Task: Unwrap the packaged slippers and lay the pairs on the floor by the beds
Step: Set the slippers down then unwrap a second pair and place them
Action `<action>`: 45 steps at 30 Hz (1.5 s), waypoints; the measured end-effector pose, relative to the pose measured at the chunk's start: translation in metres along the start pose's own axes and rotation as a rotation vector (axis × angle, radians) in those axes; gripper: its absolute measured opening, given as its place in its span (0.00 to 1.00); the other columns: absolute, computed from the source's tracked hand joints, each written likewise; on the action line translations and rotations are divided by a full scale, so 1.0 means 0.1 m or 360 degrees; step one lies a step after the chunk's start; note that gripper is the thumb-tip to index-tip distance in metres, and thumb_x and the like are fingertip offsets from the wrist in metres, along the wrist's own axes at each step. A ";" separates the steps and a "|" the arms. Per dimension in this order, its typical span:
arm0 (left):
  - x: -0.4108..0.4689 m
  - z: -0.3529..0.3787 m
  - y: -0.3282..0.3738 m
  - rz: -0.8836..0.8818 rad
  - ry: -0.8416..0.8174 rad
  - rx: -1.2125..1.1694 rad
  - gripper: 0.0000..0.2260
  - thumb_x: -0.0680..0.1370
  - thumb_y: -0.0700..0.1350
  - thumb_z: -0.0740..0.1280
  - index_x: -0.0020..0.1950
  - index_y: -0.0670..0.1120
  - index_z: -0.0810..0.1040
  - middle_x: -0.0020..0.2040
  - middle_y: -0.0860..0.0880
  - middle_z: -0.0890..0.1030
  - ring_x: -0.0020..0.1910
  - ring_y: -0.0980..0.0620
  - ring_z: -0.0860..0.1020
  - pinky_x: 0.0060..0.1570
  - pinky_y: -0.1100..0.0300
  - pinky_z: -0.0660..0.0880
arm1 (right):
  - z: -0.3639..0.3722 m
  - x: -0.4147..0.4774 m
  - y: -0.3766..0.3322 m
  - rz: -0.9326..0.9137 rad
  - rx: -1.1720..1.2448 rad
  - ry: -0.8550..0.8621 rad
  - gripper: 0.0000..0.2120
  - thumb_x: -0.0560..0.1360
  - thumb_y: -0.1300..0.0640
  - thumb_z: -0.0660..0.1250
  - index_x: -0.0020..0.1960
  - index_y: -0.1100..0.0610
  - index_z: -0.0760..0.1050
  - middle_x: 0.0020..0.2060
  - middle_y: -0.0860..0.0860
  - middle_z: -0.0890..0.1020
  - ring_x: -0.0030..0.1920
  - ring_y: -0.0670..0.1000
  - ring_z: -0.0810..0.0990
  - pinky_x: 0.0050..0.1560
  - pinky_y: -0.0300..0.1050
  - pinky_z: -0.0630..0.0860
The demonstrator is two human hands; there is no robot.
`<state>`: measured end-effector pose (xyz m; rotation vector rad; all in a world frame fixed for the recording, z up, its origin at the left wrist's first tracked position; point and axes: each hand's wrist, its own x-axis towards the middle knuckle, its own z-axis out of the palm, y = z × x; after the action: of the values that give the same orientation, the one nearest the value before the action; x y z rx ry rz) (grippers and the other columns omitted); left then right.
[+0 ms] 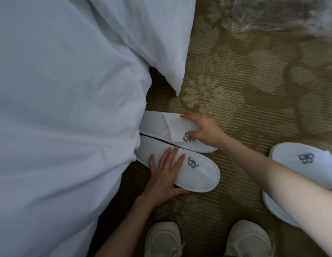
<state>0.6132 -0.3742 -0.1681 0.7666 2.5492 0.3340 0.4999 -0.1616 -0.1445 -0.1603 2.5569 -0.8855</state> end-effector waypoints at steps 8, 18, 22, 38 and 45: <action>-0.01 0.02 0.02 -0.0013 0.0120 -0.0172 0.42 0.70 0.73 0.56 0.77 0.60 0.40 0.78 0.56 0.39 0.77 0.53 0.38 0.70 0.45 0.29 | 0.06 -0.04 0.05 -0.0053 -0.0121 0.0010 0.27 0.75 0.53 0.67 0.73 0.52 0.65 0.77 0.49 0.58 0.77 0.53 0.54 0.73 0.50 0.48; 0.26 -0.33 0.23 -0.0293 0.0907 -0.1062 0.12 0.79 0.44 0.63 0.61 0.44 0.77 0.63 0.49 0.76 0.64 0.55 0.71 0.65 0.59 0.68 | -0.10 -0.10 0.12 0.0186 0.0551 0.0366 0.16 0.75 0.65 0.65 0.62 0.59 0.77 0.63 0.53 0.79 0.64 0.51 0.75 0.62 0.36 0.66; 0.57 -0.62 0.40 -0.0551 0.0963 -0.1631 0.08 0.79 0.41 0.64 0.55 0.48 0.79 0.54 0.51 0.81 0.54 0.59 0.78 0.55 0.64 0.75 | -0.34 -0.03 0.28 0.0410 0.0885 0.0560 0.11 0.77 0.63 0.64 0.57 0.58 0.79 0.52 0.50 0.82 0.54 0.48 0.78 0.50 0.33 0.72; 1.74 -1.15 0.85 -0.0854 0.0601 -0.2748 0.08 0.81 0.39 0.59 0.53 0.43 0.79 0.49 0.46 0.83 0.49 0.50 0.81 0.50 0.62 0.77 | -1.16 -0.40 0.96 0.0908 0.1920 0.0941 0.08 0.77 0.64 0.61 0.48 0.56 0.78 0.43 0.56 0.85 0.41 0.53 0.84 0.47 0.46 0.78; 1.46 -1.99 1.29 -0.0979 0.0498 -0.2553 0.09 0.81 0.40 0.59 0.51 0.43 0.79 0.46 0.46 0.83 0.46 0.50 0.81 0.54 0.56 0.76 | -1.83 -0.99 0.37 0.1047 0.2028 0.0906 0.08 0.77 0.63 0.63 0.49 0.57 0.81 0.49 0.58 0.85 0.50 0.56 0.84 0.55 0.49 0.78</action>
<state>0.4670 -0.2052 -0.0016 -0.6755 1.6779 1.9247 0.5111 -0.0049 -0.0027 1.3373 1.6774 -2.1719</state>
